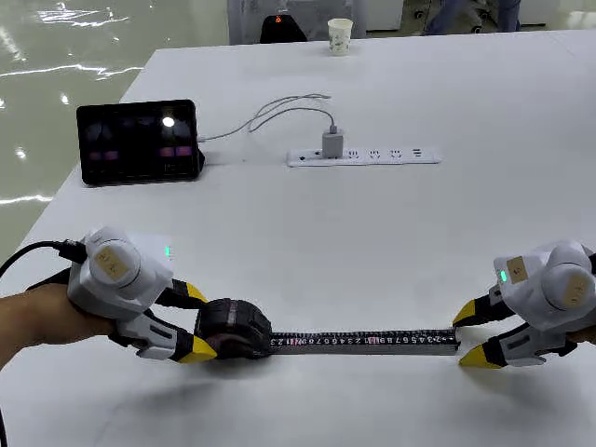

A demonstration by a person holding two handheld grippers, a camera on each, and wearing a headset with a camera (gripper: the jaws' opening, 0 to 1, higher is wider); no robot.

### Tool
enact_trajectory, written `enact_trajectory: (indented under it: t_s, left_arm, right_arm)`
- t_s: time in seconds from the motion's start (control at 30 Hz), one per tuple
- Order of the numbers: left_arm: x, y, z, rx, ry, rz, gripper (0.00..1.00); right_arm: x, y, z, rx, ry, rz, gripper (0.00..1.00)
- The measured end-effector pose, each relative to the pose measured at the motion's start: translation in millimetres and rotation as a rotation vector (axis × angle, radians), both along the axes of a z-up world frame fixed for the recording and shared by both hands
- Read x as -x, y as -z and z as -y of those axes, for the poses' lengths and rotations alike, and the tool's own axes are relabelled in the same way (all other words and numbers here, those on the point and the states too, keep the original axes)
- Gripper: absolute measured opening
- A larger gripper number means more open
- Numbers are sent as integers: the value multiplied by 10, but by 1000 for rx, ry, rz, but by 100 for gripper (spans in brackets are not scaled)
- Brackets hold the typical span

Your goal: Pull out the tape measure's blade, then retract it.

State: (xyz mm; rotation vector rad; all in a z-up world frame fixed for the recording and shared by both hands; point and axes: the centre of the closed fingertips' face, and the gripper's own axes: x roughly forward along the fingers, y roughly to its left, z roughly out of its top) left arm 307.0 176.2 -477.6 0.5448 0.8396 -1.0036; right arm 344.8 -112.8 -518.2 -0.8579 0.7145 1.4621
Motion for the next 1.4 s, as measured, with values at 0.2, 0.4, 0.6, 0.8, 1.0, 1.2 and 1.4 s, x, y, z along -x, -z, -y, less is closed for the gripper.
enact_trajectory:
  t_s: [0.2, 0.4, 0.6, 0.8, 1.0, 1.2, 1.4]
  left_arm:
    - [37, -2, -28, 27, -63, 3, 49]
    - [84, -3, -37, 63, -118, 3, 57]
    - [141, -31, -45, 96, -169, 9, 61]
    - [225, -59, -11, 138, -218, 11, 63]
    - [317, -80, 44, 177, -261, 19, 66]
    - [404, -83, 69, 206, -313, 30, 69]
    - [482, -79, 91, 226, -357, 40, 70]
  right_arm:
    - [20, -64, 26, -16, 61, 9, 34]
    - [85, -101, 38, -37, 111, 3, 38]
    - [149, -117, 54, -58, 162, -3, 43]
    - [234, -132, 64, -80, 215, -8, 47]
    - [298, -162, 77, -104, 265, -6, 51]
    - [364, -222, 70, -142, 327, -4, 54]
    - [453, -258, 35, -175, 379, -7, 57]
